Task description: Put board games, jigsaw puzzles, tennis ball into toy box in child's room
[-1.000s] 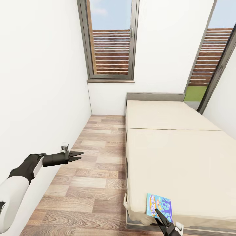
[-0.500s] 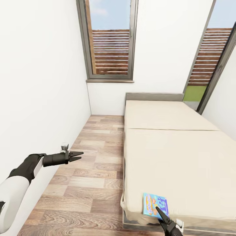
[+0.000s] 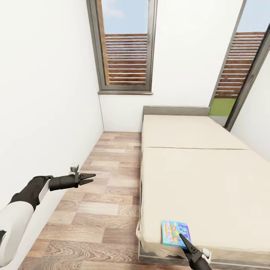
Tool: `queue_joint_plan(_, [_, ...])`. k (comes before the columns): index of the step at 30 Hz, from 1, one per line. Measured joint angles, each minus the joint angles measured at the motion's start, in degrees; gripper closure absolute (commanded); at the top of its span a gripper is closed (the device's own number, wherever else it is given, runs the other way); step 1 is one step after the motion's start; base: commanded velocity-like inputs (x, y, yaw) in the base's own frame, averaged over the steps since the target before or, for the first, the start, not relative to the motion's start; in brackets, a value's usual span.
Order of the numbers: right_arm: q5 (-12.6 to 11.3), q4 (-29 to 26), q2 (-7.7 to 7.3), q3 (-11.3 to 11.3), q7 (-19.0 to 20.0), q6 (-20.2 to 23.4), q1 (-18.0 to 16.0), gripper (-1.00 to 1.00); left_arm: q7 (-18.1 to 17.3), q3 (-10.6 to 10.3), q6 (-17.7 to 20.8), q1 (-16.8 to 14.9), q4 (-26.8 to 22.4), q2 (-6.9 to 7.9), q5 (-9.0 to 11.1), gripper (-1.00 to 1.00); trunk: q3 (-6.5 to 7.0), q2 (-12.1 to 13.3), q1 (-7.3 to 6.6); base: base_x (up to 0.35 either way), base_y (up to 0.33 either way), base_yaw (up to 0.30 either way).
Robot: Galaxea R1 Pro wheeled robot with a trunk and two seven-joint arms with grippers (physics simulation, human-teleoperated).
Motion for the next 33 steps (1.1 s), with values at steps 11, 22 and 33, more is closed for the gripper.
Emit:
queue_joint_plan(11, [-0.06, 0.01, -0.04, -0.07, -0.01, -0.07, 0.00, -1.00, 0.04, -0.01, 0.00, 0.00, 0.00, 0.00, 0.00, -1.00, 0.00, 0.00, 0.00, 0.000, -0.170, 0.000])
queue_joint_plan(22, [0.01, 0.05, -0.01, -0.18, -0.11, -0.06, -0.01, 1.00, 0.07, 0.01, 0.01, 0.00, 0.00, 0.00, -0.03, -1.00, 0.00, 0.00, 0.00, 0.000, -0.010, 0.000])
queue_joint_plan(33, [0.05, 0.11, -0.01, -0.25, -0.37, -0.20, 0.00, 1.00, 0.02, 0.04, 0.01, 0.00, -0.01, 0.00, -0.07, -1.00, 0.00, 0.00, 0.00, 0.000, 0.000, 0.000])
